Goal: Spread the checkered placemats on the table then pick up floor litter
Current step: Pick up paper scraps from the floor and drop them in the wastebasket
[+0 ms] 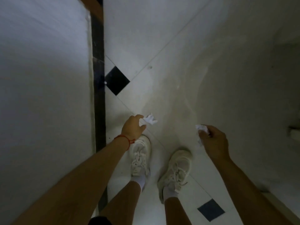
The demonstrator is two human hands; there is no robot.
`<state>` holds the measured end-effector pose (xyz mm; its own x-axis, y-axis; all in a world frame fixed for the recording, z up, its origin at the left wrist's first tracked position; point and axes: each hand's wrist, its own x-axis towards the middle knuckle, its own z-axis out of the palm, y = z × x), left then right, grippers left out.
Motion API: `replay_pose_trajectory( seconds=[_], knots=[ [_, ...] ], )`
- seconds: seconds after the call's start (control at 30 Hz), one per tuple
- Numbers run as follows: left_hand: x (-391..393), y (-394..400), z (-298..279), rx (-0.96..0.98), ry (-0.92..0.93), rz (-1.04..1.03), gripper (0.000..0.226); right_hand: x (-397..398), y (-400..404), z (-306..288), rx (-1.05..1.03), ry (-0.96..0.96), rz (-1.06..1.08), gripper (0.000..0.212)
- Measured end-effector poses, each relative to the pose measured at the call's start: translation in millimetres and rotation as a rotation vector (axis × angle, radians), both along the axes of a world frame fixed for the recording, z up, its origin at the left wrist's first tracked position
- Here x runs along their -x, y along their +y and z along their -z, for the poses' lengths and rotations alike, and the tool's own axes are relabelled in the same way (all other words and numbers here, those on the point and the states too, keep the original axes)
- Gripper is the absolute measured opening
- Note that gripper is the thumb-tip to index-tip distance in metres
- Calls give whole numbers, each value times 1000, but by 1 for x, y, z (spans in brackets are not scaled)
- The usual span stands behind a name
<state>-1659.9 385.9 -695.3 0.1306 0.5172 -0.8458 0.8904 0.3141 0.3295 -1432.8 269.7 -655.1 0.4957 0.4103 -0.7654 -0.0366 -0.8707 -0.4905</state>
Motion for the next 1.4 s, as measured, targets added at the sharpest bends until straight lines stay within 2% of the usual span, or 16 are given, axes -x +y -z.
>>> replay_pose_trajectory(
  seconds=[0.23,0.33,0.43,0.57,0.67,0.8,1.0,1.2,1.4],
  knots=[
    [-9,-24,101,-181,-18,-17,49,-3,-40,77,-9,-7,10,13],
    [-11,-31,126,-247,-23,-48,38,1,-57,95,-1,-12,2,13],
    [-14,-33,129,-325,-40,-127,13,5,-67,104,-1,2,12,17],
    [-24,-30,101,-336,-120,-303,10,7,-67,90,-26,13,46,22],
    [-33,-22,62,-361,-151,-395,7,3,-53,61,-46,25,101,20],
    [-43,-5,-17,-416,-170,-483,12,-4,-24,-5,-126,5,166,17],
    [-58,32,-175,-498,-243,-595,16,-18,14,-142,-250,-20,254,19],
    [-61,37,-333,-583,-279,-555,22,-23,20,-283,-361,-88,273,11],
    [-62,17,-467,-610,-341,-411,22,-13,-1,-402,-435,-70,282,9]
  ],
)
